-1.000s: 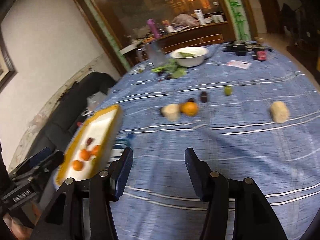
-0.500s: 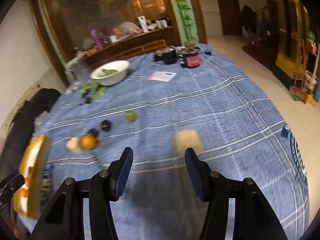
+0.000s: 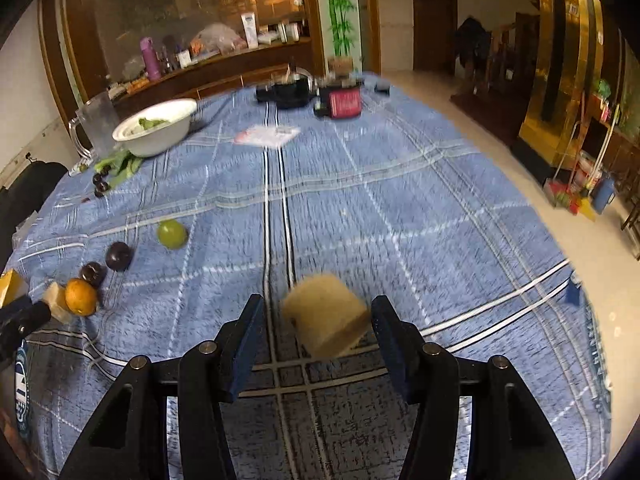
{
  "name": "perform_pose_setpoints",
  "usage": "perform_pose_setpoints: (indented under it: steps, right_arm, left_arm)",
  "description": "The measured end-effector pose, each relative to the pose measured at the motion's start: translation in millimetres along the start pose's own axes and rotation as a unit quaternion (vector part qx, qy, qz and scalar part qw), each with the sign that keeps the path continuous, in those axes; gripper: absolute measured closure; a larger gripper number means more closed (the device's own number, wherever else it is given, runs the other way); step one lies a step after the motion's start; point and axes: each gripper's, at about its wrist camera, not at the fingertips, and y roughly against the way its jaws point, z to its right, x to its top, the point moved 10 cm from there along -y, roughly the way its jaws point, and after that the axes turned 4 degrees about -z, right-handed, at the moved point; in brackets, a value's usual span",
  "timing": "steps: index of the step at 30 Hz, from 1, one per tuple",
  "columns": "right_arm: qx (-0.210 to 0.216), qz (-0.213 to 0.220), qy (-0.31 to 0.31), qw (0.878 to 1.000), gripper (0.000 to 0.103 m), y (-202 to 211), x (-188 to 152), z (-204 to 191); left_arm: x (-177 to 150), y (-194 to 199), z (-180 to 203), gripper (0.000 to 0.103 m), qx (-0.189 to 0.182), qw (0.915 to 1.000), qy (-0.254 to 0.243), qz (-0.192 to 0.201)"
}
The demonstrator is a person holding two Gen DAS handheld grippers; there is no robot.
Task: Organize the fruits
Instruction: 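Grasp a beige cylindrical cake with each gripper, then carry both beige cakes into the white tray and open both grippers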
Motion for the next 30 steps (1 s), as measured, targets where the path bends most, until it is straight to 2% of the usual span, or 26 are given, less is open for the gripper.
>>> perform_pose_setpoints:
  steps: [1,2,3,6,7,9,11,15,20,30]
  right_arm:
    - [0.009,-0.005,-0.006,1.0,0.045,-2,-1,1]
    - [0.015,-0.004,-0.01,1.0,0.045,-1,0,2]
    - [0.018,-0.004,-0.012,1.0,0.046,-1,0,2]
    - [0.024,-0.002,-0.014,1.0,0.055,1,-2,2]
    - [0.027,-0.002,-0.014,1.0,0.055,1,-2,1]
    - [0.033,-0.002,-0.013,0.999,0.055,2,-3,-1]
    - [0.04,-0.001,-0.012,0.999,0.055,3,-4,-5]
    - [0.063,0.002,-0.017,0.998,0.055,5,-4,-11]
    - [0.064,0.013,-0.02,0.998,0.055,10,-3,-10]
    - [0.086,0.036,-0.018,0.995,0.055,29,-3,-23]
  left_arm:
    - [0,-4,-1,0.035,0.001,1.0,-0.003,-0.003]
    - [-1,-11,-3,0.045,0.008,0.9999,-0.006,-0.01]
    - [-3,-17,-5,0.047,0.019,0.9997,-0.007,-0.016]
    - [-2,-19,-5,0.049,0.042,0.999,-0.019,0.0]
    - [-1,-19,-4,0.051,0.047,0.9986,-0.023,0.003]
    - [0,-14,-1,0.063,0.056,0.9978,-0.033,0.012]
    - [1,-7,0,0.07,0.054,0.998,-0.031,0.014]
    - [-2,11,-4,0.071,0.027,0.9995,0.0,0.018]
    - [-18,42,-16,0.071,0.01,0.9988,0.035,0.034]
    - [-45,99,-48,0.071,0.022,0.9953,0.064,0.07]
